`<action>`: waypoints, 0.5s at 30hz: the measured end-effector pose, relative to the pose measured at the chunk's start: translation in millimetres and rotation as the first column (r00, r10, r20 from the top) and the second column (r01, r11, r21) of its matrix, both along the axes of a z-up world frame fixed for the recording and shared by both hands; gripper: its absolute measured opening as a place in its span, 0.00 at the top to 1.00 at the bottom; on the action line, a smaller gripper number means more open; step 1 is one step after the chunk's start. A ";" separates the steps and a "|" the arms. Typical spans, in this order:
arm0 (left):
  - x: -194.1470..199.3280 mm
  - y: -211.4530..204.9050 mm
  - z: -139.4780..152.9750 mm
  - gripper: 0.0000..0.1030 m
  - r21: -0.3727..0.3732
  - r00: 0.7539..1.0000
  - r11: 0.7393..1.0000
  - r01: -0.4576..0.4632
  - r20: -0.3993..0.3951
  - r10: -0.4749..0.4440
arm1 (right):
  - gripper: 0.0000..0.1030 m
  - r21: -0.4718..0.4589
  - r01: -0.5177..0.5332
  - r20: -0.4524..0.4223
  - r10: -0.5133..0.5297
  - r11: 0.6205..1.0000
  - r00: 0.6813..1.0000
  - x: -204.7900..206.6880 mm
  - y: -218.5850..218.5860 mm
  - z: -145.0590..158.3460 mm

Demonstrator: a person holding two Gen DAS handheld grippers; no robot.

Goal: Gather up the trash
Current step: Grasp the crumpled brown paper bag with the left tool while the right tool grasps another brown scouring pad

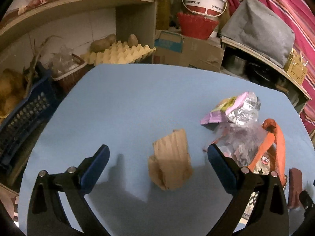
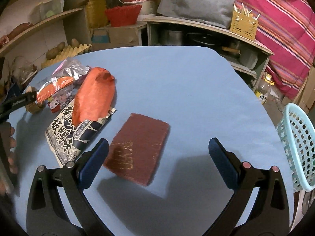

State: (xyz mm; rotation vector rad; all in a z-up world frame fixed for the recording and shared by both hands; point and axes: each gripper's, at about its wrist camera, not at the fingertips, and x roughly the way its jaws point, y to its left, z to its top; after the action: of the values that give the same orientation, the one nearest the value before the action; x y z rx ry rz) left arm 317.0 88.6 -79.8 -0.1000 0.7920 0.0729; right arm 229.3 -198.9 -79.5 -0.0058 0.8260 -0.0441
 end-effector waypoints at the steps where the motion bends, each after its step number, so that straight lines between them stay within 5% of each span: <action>1: 1.4 0.8 -0.4 0.10 -0.003 1.000 1.000 0.004 -0.001 -0.004 | 0.04 -0.006 -0.003 -0.003 0.003 1.000 1.000 0.9 2.3 -1.1; 10: 11.0 2.9 -10.4 0.59 -0.078 0.997 0.996 0.052 -0.059 -0.057 | 0.04 -0.043 -0.025 -0.021 0.024 0.999 0.999 0.1 10.5 -9.3; 15: 2.0 2.0 -5.1 0.60 -0.034 0.999 0.999 0.029 -0.035 -0.030 | 0.04 -0.038 -0.025 -0.029 0.024 0.999 0.999 2.0 10.5 -9.9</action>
State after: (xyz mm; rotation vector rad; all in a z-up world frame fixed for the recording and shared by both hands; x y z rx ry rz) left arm 319.0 90.6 -84.9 -0.1188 0.8305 0.0338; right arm 231.3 -188.4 -89.4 -0.0530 0.8535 -0.0372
